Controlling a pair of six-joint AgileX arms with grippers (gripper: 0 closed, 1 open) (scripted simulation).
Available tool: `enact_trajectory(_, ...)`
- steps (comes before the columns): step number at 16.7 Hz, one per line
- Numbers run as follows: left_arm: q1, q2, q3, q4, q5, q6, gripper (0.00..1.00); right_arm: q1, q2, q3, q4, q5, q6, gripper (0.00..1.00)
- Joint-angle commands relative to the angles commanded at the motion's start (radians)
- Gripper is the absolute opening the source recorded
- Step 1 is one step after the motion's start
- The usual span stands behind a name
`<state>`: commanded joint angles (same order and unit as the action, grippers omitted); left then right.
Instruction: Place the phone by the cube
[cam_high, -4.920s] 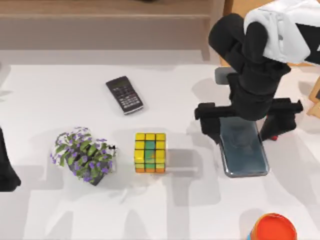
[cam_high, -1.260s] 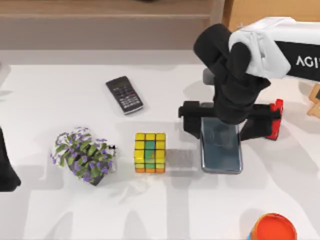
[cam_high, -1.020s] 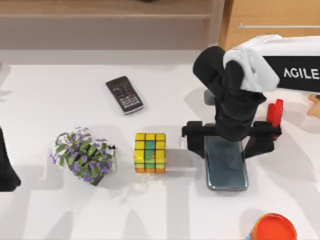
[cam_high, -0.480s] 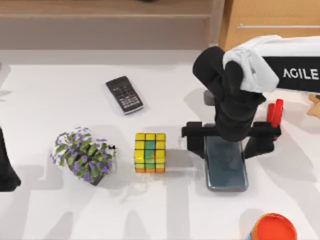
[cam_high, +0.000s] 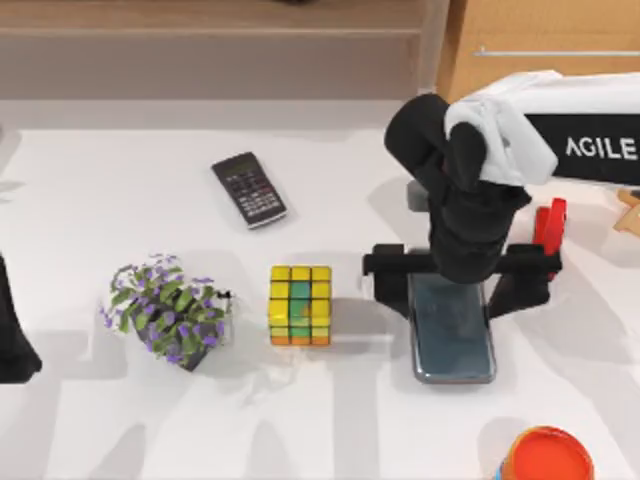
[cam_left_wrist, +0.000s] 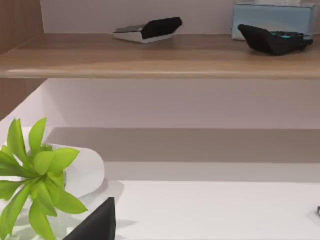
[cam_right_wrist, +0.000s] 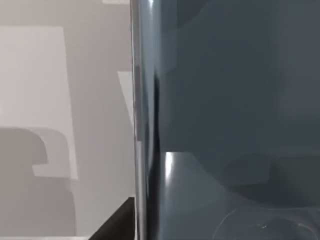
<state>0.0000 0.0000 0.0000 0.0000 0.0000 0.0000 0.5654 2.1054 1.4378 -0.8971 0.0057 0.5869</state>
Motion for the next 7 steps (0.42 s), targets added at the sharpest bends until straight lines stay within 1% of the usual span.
enact_trajectory(1,0.0,0.0,0.0,0.0,0.0,0.0,1.0,0.0,0.0,0.0,0.0,0.0,0.0,0.98)
enact_trajectory(2,0.0,0.0,0.0,0.0,0.0,0.0,1.0,0.0,0.0,0.0,0.0,0.0,0.0,1.0)
enact_trajectory(7,0.0,0.0,0.0,0.0,0.0,0.0,1.0,0.0,0.0,0.0,0.0,0.0,0.0,1.0)
